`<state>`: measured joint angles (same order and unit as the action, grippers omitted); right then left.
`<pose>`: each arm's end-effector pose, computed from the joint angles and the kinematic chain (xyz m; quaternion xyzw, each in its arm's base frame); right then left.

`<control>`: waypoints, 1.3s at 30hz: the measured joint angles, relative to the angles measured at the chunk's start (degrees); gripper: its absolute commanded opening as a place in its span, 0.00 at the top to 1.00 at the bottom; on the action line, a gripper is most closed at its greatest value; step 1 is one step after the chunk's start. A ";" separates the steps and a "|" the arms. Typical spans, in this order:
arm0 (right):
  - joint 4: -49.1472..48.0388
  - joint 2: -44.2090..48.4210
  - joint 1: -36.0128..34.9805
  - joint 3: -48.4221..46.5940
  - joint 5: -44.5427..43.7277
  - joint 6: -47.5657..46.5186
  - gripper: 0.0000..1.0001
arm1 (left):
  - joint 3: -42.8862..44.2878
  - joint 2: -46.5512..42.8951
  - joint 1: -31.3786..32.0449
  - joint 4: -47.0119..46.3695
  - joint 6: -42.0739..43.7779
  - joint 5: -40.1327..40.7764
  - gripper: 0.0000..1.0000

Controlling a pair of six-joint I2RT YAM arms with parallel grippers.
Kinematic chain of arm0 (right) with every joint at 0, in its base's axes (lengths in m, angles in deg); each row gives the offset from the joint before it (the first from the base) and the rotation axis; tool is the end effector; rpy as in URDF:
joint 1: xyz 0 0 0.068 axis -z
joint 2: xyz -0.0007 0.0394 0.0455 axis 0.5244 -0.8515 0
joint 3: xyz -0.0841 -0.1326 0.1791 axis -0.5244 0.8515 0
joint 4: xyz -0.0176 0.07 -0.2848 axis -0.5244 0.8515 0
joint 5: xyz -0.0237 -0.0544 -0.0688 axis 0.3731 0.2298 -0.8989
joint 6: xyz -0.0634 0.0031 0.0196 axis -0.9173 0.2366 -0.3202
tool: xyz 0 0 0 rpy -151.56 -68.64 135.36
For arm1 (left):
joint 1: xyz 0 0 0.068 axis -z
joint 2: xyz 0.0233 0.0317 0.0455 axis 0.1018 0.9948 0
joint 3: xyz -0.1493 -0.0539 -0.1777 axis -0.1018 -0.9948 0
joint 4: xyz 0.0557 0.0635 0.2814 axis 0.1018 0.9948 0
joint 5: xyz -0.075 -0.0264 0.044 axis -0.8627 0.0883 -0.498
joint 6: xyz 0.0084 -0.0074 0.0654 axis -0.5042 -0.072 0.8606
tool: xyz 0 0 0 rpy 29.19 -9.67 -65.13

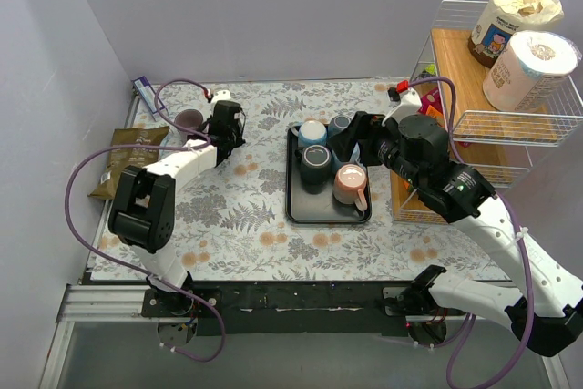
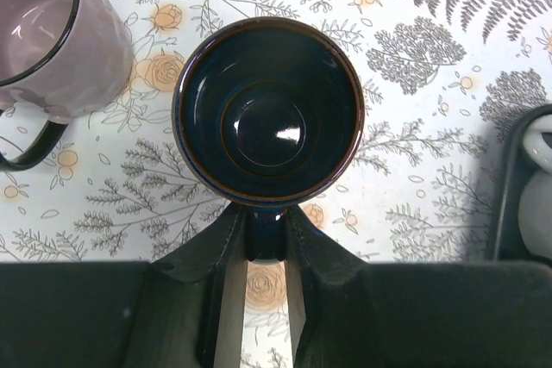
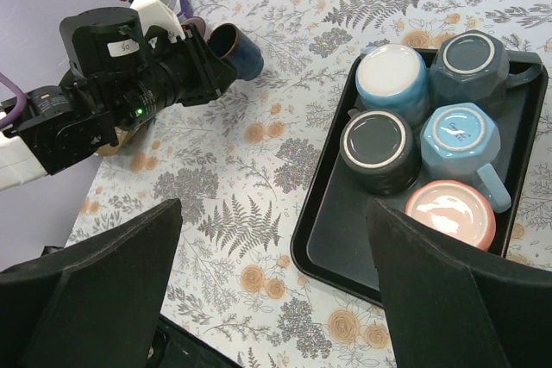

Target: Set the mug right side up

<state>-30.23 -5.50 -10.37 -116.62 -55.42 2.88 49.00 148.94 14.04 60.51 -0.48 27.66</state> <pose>0.2133 0.1769 0.4007 -0.0016 0.7791 0.3058 0.5472 0.3948 -0.1231 0.1626 -0.3706 0.8168 -0.1363 0.4206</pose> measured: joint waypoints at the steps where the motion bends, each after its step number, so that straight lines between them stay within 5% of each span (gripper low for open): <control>1: 0.17 0.00 0.00 0.02 -0.22 0.04 0.06 | -0.04 0.59 -0.11 -0.63 0.17 0.35 1.00; 19: 1.20 -4.39 1.97 -0.04 0.39 1.36 0.06 | 1.38 11.19 -5.16 -9.09 2.84 3.61 0.98; 21: 1.29 -4.52 2.25 -0.09 0.63 1.38 0.06 | 1.73 11.58 -5.55 -9.53 2.82 3.48 0.89; 26: 1.27 -4.52 2.73 -0.11 1.09 1.46 0.06 | 1.77 11.69 -6.51 -10.10 2.78 2.23 0.45; 29: 1.27 -4.52 2.95 -0.11 1.46 1.46 0.06 | 1.77 11.69 -6.67 -10.45 2.54 1.51 0.30; 39: 1.49 -4.52 3.32 -0.11 2.14 2.10 0.05 | 1.79 7.91 -6.78 -9.90 0.81 -2.86 0.02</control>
<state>-28.74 -10.02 -7.05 -116.73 -53.28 4.98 50.79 156.85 7.26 50.61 0.33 24.80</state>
